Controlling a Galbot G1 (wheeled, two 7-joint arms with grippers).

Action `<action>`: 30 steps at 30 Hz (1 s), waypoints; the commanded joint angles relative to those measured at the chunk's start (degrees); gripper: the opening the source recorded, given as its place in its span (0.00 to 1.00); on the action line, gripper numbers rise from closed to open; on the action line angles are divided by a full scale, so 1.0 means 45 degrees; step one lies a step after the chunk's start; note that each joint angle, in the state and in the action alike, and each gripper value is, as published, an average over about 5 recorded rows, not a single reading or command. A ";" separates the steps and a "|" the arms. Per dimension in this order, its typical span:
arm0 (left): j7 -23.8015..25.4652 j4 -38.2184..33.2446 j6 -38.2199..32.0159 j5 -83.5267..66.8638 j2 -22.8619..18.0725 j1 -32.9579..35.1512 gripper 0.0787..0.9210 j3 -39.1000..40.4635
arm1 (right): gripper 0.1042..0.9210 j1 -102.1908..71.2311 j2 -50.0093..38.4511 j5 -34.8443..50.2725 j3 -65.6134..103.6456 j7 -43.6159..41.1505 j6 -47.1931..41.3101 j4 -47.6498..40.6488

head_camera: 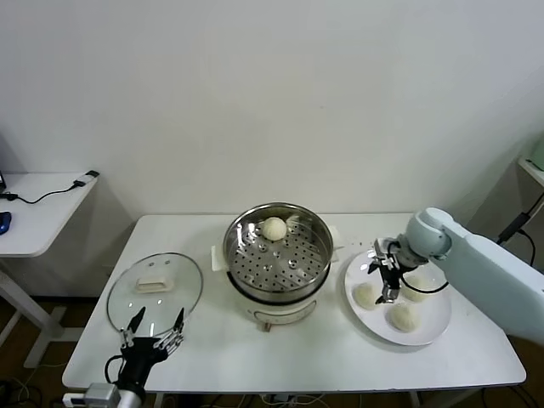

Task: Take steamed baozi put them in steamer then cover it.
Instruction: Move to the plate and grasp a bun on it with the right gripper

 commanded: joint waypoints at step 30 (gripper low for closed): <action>0.0013 0.0188 0.0014 -0.0058 -0.0008 -0.0037 0.88 -0.0141 | 0.85 -0.0721 0.0889 -0.0819 0.0544 0.0306 0.0559 -0.1085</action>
